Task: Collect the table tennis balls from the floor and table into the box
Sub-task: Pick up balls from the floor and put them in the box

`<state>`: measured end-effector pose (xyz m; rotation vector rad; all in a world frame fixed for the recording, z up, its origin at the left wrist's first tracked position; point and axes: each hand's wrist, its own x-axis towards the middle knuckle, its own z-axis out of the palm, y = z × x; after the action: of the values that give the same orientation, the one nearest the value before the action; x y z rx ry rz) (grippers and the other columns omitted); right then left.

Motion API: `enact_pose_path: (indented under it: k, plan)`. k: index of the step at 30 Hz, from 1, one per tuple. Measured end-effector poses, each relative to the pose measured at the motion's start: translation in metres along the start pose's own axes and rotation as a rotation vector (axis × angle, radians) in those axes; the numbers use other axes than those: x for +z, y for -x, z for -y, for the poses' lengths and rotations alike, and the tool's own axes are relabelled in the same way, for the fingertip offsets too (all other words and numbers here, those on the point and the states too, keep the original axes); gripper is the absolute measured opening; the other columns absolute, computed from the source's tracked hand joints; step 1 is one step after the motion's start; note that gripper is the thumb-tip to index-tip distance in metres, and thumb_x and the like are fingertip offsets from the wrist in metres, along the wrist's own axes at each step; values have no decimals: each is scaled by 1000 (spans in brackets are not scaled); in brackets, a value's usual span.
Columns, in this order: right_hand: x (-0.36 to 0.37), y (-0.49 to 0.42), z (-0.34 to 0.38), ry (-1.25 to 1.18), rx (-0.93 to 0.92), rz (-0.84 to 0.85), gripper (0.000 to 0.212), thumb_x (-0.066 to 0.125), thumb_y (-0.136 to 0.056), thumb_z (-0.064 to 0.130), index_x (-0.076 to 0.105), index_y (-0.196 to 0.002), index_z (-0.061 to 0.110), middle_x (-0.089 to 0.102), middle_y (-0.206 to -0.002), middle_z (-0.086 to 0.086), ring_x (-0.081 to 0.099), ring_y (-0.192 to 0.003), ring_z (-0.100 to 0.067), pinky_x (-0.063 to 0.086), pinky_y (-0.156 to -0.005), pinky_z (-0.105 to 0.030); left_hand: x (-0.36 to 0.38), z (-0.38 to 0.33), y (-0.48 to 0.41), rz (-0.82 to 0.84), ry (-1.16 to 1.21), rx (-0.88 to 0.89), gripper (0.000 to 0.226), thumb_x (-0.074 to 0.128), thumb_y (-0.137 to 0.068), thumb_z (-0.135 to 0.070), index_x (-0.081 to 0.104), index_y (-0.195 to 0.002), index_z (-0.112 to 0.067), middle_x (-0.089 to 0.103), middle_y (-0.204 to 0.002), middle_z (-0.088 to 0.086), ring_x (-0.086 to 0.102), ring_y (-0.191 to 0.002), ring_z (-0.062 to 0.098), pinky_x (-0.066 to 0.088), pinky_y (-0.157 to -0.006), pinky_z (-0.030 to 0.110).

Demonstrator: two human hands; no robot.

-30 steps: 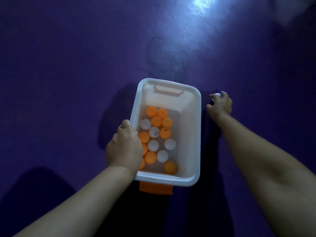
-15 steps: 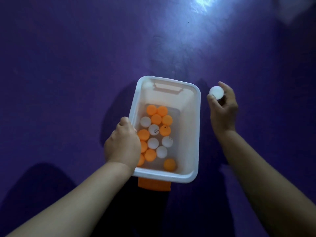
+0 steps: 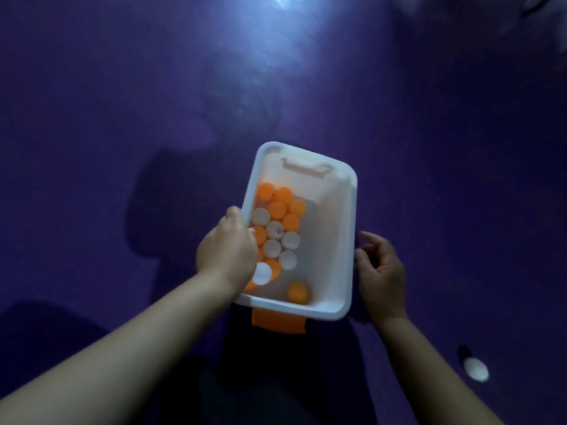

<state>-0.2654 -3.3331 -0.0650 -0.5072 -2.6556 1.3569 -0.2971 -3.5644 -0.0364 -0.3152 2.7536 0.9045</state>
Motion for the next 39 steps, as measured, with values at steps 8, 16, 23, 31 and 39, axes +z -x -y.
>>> enact_pose_path:
  k: [8, 16, 23, 31, 39]
  plan:
    - [-80, 69, -105, 264, 314, -110, 25, 56, -90, 18, 63, -113, 24, 65, -109, 1, 62, -97, -18, 52, -86, -39, 34, -57, 16, 243, -44, 254, 24, 36, -100, -36, 37, -90, -14, 51, -81, 2, 50, -69, 25, 28, -49, 33]
    - [-138, 71, -162, 880, 589, -233, 47, 58, -89, 16, 49, -135, 15, 44, -138, -16, 40, -118, -37, 38, -95, -46, 51, -71, 32, 327, -5, 315, 17, 40, -99, -31, 41, -90, -16, 51, -78, -1, 52, -64, 17, 39, -51, 33]
    - [-123, 49, -165, 616, 838, -289, 49, 45, -92, 3, 42, -140, 14, 40, -137, -21, 36, -123, -37, 38, -100, -46, 45, -57, 25, 267, -5, 231, 20, 41, -99, -31, 42, -89, -13, 49, -76, -1, 49, -62, 16, 32, -48, 32]
    - [-55, -10, 11, -120, -5, -365, 29, 51, -96, 19, 50, -125, 15, 54, -104, 15, 55, -87, 8, 44, -75, -8, 19, -22, 17, 138, 48, 86, 19, 42, -98, -29, 41, -94, -10, 51, -85, 4, 50, -75, 27, 34, -61, 35]
    - [61, -16, 107, 205, -547, 61, 35, 42, -91, 36, 67, -100, 14, 64, -101, 1, 48, -98, -11, 42, -85, -30, -48, 38, 7, -85, 141, -135, 25, 42, -97, -29, 46, -103, -5, 60, -103, 15, 56, -93, 37, 41, -72, 40]
